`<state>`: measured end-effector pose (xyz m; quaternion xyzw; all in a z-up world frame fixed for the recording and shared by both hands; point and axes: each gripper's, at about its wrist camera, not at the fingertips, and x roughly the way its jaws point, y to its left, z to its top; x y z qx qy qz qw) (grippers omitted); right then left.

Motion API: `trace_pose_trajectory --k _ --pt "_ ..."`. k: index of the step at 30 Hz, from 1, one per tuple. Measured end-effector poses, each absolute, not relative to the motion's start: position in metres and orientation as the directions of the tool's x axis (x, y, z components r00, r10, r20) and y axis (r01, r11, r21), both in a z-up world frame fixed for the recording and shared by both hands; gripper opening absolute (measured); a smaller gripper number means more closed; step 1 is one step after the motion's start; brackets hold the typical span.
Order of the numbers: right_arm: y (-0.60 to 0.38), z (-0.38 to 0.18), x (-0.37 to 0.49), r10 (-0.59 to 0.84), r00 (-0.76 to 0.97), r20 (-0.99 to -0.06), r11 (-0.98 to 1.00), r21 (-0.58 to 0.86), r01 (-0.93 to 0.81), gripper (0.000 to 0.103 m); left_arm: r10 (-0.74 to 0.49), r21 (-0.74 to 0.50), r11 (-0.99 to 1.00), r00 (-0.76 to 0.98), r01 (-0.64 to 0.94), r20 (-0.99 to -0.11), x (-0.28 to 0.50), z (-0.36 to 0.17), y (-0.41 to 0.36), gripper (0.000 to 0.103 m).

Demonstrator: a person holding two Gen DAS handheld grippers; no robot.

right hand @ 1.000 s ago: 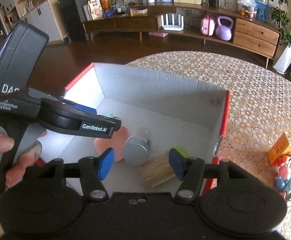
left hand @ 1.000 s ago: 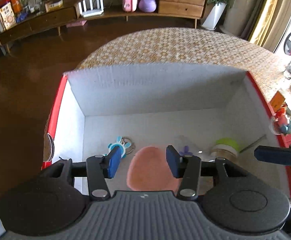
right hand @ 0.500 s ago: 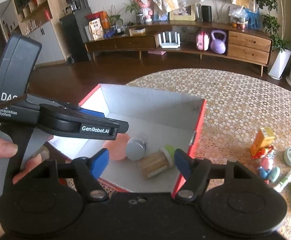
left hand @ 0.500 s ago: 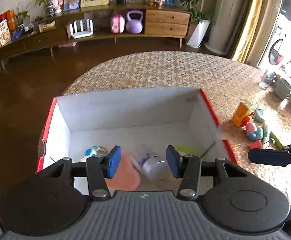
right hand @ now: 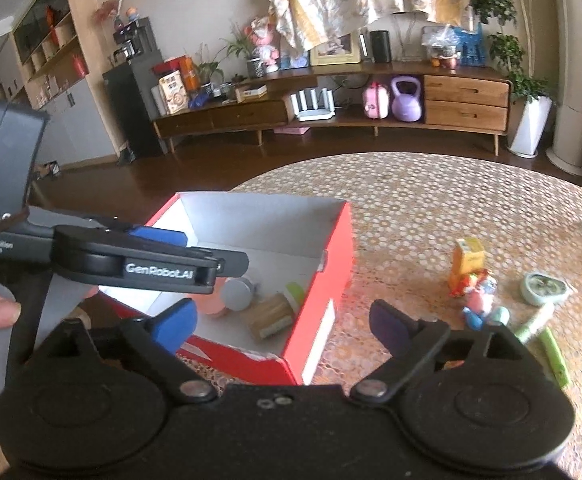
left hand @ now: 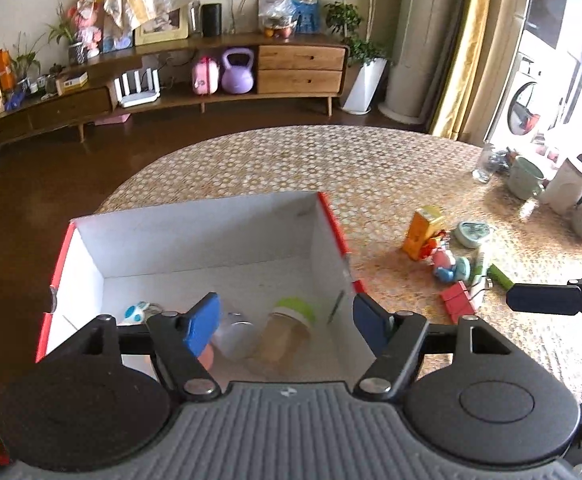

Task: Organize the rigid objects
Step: 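Withdraw both tools from the box toward the remaining markers and binder clip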

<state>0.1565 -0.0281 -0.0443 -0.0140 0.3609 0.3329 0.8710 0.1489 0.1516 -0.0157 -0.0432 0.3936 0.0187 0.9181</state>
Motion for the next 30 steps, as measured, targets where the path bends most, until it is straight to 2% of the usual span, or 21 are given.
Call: trace_pose_trajectory --k 5,9,11,12,17,27,30 --pt "-0.055 -0.044 0.153 0.554 0.548 -0.627 0.798 0.212 -0.565 0.102 -0.019 -0.071 0.996 0.703 -0.045 -0.711 0.146 -0.012 0.129 0.073" --pt "-0.076 -0.044 0.150 0.542 0.574 -0.613 0.812 0.206 -0.546 0.103 -0.042 -0.092 0.995 0.713 -0.031 -0.700 0.146 -0.011 0.113 0.073" --pt "-0.087 -0.045 0.150 0.533 0.585 -0.611 0.822 0.210 -0.530 0.103 -0.061 -0.100 0.995 0.721 -0.013 -0.691 0.145 -0.009 0.104 0.083" --pt "-0.093 -0.046 0.151 0.530 0.589 -0.610 0.826 0.212 -0.523 0.103 -0.069 -0.106 0.994 0.726 -0.005 -0.684 0.144 -0.009 0.100 0.084" --pt "-0.125 -0.053 0.152 0.516 0.598 -0.613 0.840 0.224 -0.495 0.103 -0.112 -0.136 0.990 0.741 0.028 -0.662 0.144 -0.010 0.080 0.084" --pt "-0.177 -0.073 0.158 0.457 0.621 -0.636 0.879 0.214 -0.427 0.103 -0.165 -0.168 0.983 0.717 0.068 -0.677 0.157 -0.032 0.045 0.086" --pt "-0.190 -0.079 0.161 0.439 0.629 -0.642 0.889 0.210 -0.406 0.102 -0.160 -0.151 0.985 0.729 0.079 -0.666 0.161 -0.038 0.033 0.096"
